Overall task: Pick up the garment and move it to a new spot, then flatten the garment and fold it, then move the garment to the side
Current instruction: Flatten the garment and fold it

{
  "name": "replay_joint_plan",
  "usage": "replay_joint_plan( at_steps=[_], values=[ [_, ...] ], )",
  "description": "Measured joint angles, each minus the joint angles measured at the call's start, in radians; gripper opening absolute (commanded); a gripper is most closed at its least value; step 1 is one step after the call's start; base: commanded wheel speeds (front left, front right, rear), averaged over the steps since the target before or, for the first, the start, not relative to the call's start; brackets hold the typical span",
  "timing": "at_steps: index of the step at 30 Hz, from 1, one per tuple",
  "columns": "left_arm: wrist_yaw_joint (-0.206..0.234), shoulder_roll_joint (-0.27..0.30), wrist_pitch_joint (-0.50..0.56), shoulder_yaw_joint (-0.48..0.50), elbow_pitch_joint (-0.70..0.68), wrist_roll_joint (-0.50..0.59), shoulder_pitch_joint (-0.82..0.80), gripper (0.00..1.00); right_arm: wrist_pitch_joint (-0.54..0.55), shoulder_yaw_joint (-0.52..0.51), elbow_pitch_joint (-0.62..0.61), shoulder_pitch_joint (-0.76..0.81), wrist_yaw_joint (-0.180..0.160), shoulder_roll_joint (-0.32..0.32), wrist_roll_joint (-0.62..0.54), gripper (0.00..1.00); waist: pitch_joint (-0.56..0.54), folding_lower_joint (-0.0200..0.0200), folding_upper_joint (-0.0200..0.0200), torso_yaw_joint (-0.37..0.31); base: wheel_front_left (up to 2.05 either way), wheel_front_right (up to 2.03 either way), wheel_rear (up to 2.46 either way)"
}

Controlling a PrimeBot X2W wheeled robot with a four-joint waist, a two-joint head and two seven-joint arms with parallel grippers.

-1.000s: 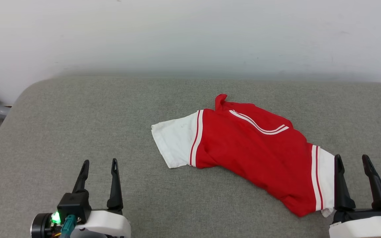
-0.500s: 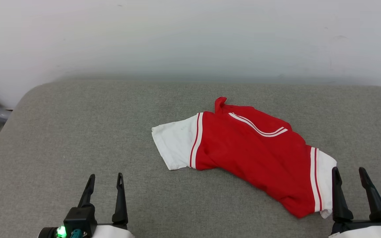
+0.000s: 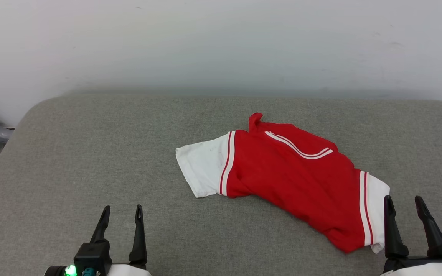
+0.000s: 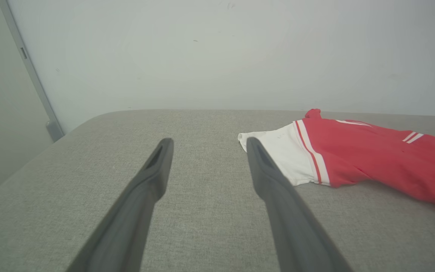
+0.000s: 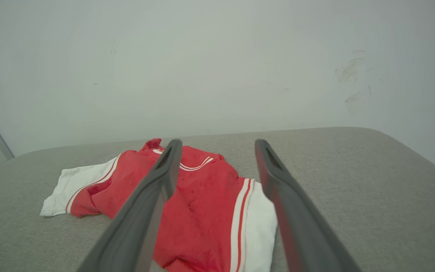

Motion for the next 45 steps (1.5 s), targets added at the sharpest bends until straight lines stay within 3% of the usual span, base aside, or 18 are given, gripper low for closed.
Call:
replay_joint_plan(
  at_steps=[10,21,27,31,36,40,45],
  values=[
    [-0.059,0.017,0.000,0.017,0.054,0.020,-0.103,1.00,0.000,0.007,0.002,-0.005,0.000,0.000,0.003,1.00,0.011,0.0000,0.0000,-0.013,0.00,0.00,0.00],
    [-0.167,0.109,0.000,0.006,0.183,0.023,-0.471,1.00,0.000,0.009,-0.024,-0.057,0.000,0.000,-0.014,1.00,0.090,0.0001,0.0000,-0.056,0.00,0.00,0.00],
    [-0.195,0.167,0.035,-0.026,0.283,-0.011,-0.686,1.00,0.000,0.008,-0.040,-0.104,0.000,0.000,-0.022,1.00,0.163,0.0001,0.0000,-0.089,0.00,0.00,0.00],
    [-0.205,0.209,0.122,-0.083,0.327,-0.057,-0.803,1.00,0.000,0.005,-0.047,-0.127,0.000,0.000,-0.022,1.00,0.214,0.0002,0.0000,-0.112,0.00,0.00,0.00],
    [-0.206,0.279,0.305,-0.239,0.354,-0.240,-0.915,1.00,0.000,0.003,-0.051,-0.150,0.000,0.000,-0.013,1.00,0.272,0.0003,0.0000,-0.137,0.00,0.00,0.00],
    [-0.206,0.361,0.496,-0.341,0.377,-0.367,-0.999,1.00,0.000,0.004,-0.054,-0.169,0.000,0.000,-0.005,1.00,0.311,0.0004,0.0000,-0.152,0.00,0.00,0.00],
    [-0.206,0.402,0.779,-0.441,0.423,-0.532,-1.069,1.00,0.000,0.005,-0.056,-0.190,0.000,0.000,-0.002,1.00,0.350,0.0003,0.0000,-0.166,0.00,0.00,0.00]
  ],
)
